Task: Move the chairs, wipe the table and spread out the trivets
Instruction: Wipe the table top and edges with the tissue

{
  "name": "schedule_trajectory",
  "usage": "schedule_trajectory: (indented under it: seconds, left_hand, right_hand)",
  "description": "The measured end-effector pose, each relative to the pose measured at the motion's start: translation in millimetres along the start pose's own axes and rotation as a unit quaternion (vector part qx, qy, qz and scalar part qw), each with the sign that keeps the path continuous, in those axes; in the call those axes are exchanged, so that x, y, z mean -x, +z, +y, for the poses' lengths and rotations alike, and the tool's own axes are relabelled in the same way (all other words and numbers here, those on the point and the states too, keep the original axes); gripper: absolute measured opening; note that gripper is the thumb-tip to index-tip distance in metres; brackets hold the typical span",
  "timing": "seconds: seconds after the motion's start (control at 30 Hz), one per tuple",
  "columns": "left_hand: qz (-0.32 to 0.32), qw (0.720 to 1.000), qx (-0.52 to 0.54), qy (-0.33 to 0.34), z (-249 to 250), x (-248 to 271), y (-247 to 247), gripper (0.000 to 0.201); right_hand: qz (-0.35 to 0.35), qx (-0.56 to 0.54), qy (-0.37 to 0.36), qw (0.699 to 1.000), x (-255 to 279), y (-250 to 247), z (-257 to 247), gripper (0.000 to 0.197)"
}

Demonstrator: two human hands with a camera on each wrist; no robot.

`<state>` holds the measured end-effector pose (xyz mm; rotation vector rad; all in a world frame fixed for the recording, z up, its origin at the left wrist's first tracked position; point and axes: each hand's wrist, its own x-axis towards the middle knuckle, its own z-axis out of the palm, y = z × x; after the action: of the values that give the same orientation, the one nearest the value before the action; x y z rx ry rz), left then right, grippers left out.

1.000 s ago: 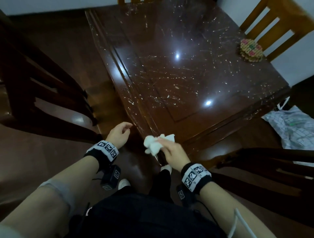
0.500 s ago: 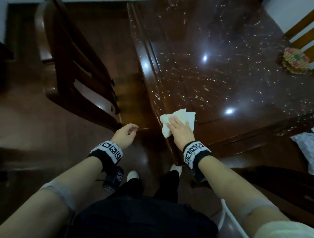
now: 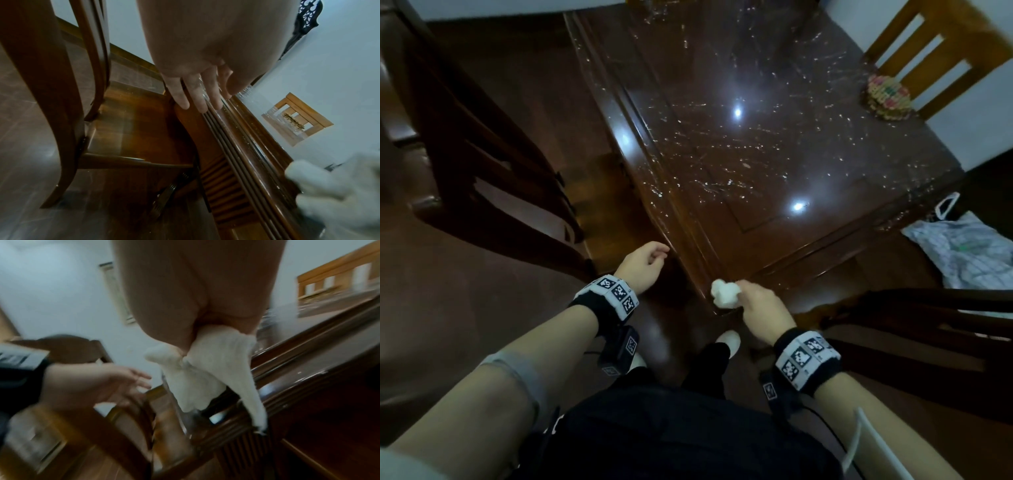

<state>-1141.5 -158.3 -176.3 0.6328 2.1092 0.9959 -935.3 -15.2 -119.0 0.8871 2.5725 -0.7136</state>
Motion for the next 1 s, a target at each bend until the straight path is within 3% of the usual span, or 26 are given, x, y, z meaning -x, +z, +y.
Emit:
schedule_trajectory:
  seconds: [0.1,0.2,0.3,0.4,0.57,0.7,0.8,0.9,1.0]
  left_hand:
    - [-0.006,1.000,-0.004,0.009,4.9,-1.9,1.8,0.025]
    - [-0.009,0.999,-0.028,0.021,8.6,-4.7,4.0,0.027]
    - [-0.010,0.999,-0.047,0.025,13.0,-5.7,7.8,0.030]
    - [-0.012,0.998,-0.052,0.030,13.5,-4.0,11.5,0.030]
    - [-0.005,0.997,-0.069,0.030,14.6,-2.4,13.3,0.029]
    - [0.028,0.997,-0.065,0.014,21.0,-4.8,20.7,0.026]
    - [0.045,0.995,-0.090,0.005,29.8,-4.5,33.2,0.027]
    - [0.045,0.995,-0.094,0.010,33.2,-5.9,39.8,0.027]
    - [0.042,0.995,-0.090,0.017,34.0,-7.7,36.7,0.027]
  right_hand:
    - [0.126,-0.105,0.051,0.985,2.0,-26.4,15.9,0.033]
    - [0.219,-0.123,0.125,0.960,-1.8,-44.5,38.4,0.029]
    - [0.227,-0.145,0.221,0.938,-13.2,-47.4,71.1,0.029]
    - [0.159,-0.149,0.265,0.939,-26.5,-31.0,90.4,0.034]
    - [0.060,-0.091,0.206,0.972,-21.2,4.9,69.7,0.043]
    - [-0.012,-0.049,0.073,0.996,1.7,35.6,42.0,0.042]
    - [-0.048,-0.186,0.010,0.981,17.9,44.8,29.5,0.037]
    - [-0.007,-0.344,0.005,0.939,24.8,30.7,41.8,0.031]
    - [0.134,-0.350,0.065,0.925,22.1,5.3,68.1,0.031]
